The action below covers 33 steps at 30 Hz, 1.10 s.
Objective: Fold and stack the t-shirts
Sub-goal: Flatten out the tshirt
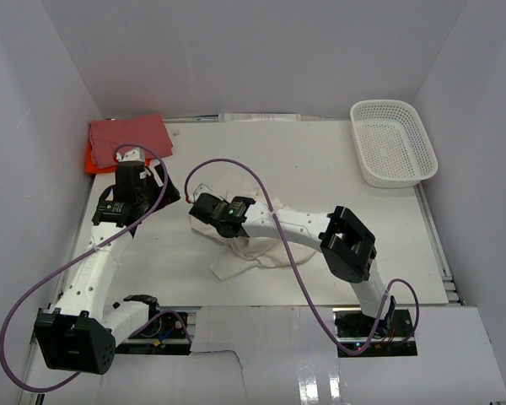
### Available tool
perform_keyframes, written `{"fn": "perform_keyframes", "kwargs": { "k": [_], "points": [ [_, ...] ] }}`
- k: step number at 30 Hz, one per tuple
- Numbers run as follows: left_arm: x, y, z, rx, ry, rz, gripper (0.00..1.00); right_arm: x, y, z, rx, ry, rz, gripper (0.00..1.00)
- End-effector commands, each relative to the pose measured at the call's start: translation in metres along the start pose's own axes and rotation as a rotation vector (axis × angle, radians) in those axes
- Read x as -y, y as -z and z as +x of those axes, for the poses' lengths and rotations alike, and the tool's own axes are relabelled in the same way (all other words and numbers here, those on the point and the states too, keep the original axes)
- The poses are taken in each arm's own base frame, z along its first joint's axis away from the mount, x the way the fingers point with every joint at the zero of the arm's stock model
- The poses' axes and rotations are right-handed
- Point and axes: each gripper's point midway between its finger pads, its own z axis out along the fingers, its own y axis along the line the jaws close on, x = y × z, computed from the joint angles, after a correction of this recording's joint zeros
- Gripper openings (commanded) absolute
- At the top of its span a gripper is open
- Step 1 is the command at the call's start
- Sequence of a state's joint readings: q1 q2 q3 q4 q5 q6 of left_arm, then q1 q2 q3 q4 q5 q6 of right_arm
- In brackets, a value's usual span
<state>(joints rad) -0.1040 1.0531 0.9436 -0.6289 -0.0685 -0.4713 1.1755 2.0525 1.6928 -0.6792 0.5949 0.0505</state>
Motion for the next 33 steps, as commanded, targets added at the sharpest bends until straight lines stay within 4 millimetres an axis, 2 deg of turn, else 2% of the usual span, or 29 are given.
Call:
{"fn": "perform_keyframes", "kwargs": {
  "k": [1,6,7,8,9,11,13,19,23,27,28,29,30,31,32,33],
  "points": [
    [0.004,0.006,-0.011,0.026,0.001,0.018,0.93,0.011,0.008,-0.013,0.025,-0.038,0.023,0.29],
    [0.004,0.006,-0.01,0.024,0.001,0.018,0.93,0.012,0.01,-0.013,0.025,-0.035,0.019,0.26],
    [0.005,0.006,-0.01,0.025,0.002,0.019,0.92,0.013,0.01,-0.013,0.025,-0.033,0.022,0.29],
    [0.005,0.006,-0.01,0.023,0.001,0.02,0.92,0.014,0.011,-0.014,0.025,-0.029,0.019,0.37],
    [0.005,0.006,-0.01,0.023,0.0,0.02,0.92,0.014,0.012,-0.015,0.029,-0.028,0.019,0.61],
    [0.005,0.006,-0.01,0.024,0.001,0.02,0.92,0.016,0.014,-0.016,0.031,-0.022,0.026,0.73],
    [0.005,0.007,-0.009,0.022,0.0,0.021,0.93,0.016,0.015,-0.019,0.04,-0.018,0.018,0.76],
    [0.004,0.007,-0.01,0.024,0.0,0.021,0.93,0.011,0.009,-0.021,0.029,0.016,0.01,0.76],
    [0.004,0.007,-0.009,0.023,0.0,0.02,0.93,0.004,-0.003,-0.018,0.003,0.033,0.005,0.72],
    [0.004,0.006,-0.009,0.022,-0.002,0.018,0.93,-0.002,-0.013,-0.008,-0.038,0.042,-0.011,0.59],
    [0.004,0.006,-0.009,0.022,-0.002,0.018,0.93,0.0,-0.013,-0.005,-0.052,0.025,-0.009,0.4],
    [0.004,0.006,-0.009,0.021,-0.002,0.019,0.93,0.001,-0.014,-0.003,-0.06,0.028,-0.006,0.4],
    [0.004,0.007,-0.009,0.023,-0.002,0.02,0.93,0.002,-0.012,-0.002,-0.064,0.025,-0.004,0.34],
    [0.004,0.007,-0.009,0.023,-0.002,0.02,0.93,0.003,-0.011,-0.001,-0.069,0.022,0.001,0.24],
    [0.004,0.006,-0.009,0.021,0.0,0.019,0.93,0.007,-0.008,0.001,-0.078,0.017,0.015,0.21],
    [0.004,0.007,-0.01,0.024,-0.002,0.021,0.93,0.009,-0.006,0.001,-0.076,0.012,0.021,0.08]
  ]
}}
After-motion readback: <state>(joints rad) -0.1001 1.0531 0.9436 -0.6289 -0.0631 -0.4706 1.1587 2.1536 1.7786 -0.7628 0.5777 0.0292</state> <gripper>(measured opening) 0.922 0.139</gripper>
